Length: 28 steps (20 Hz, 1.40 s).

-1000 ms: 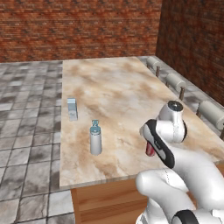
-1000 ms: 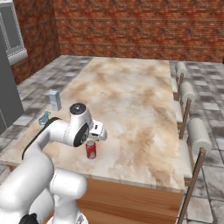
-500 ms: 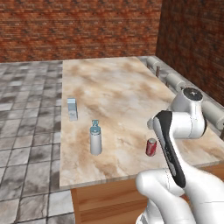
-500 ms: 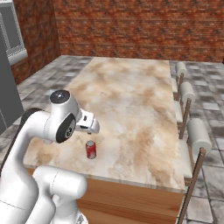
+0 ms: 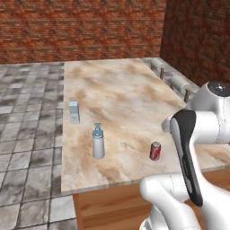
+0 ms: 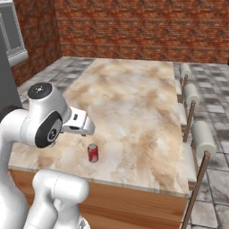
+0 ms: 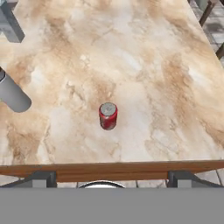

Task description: Move the drinks to the dining counter.

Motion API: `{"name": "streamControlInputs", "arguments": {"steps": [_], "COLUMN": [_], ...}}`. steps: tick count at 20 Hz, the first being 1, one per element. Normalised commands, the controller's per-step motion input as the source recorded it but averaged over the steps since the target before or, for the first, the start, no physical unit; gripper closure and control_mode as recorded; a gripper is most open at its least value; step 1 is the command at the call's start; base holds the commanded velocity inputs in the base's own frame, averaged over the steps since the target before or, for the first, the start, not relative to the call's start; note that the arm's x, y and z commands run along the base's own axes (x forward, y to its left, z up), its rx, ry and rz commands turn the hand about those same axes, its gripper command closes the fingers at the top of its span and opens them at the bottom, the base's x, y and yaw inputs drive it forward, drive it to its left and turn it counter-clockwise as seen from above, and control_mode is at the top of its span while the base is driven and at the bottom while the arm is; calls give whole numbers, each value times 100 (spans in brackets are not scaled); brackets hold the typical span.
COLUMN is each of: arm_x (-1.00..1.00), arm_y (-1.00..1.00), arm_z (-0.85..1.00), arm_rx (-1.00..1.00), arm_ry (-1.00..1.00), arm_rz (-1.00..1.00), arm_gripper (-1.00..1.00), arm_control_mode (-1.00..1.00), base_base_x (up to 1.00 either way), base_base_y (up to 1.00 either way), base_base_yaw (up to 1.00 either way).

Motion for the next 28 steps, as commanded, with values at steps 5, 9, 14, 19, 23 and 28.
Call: {"name": "streamControlInputs", "arguments": {"steps": [5,9,14,19,23,28], "arm_x": [-38,-40,-41,-19,0,-4], "arm_y": [3,4,10,29,30,32], "arm_z": [60,31,16,16,33,26], "arm_rx": [-5,-1,1,-3,-6,-4], "arm_ry": [-3,-12,-7,-10,-3,-4], "arm_rz": [2,2,2,-1,-7,-7], "arm_gripper": [-100,-100,-100,-100,-100,-100], "arm_control_mode": [-100,-100,-100,-100,-100,-100], "base_base_x": [0,0,0,0,0,0], "base_base_y": [0,0,0,0,0,0], "base_base_yaw": [0,0,0,0,0,0]}}
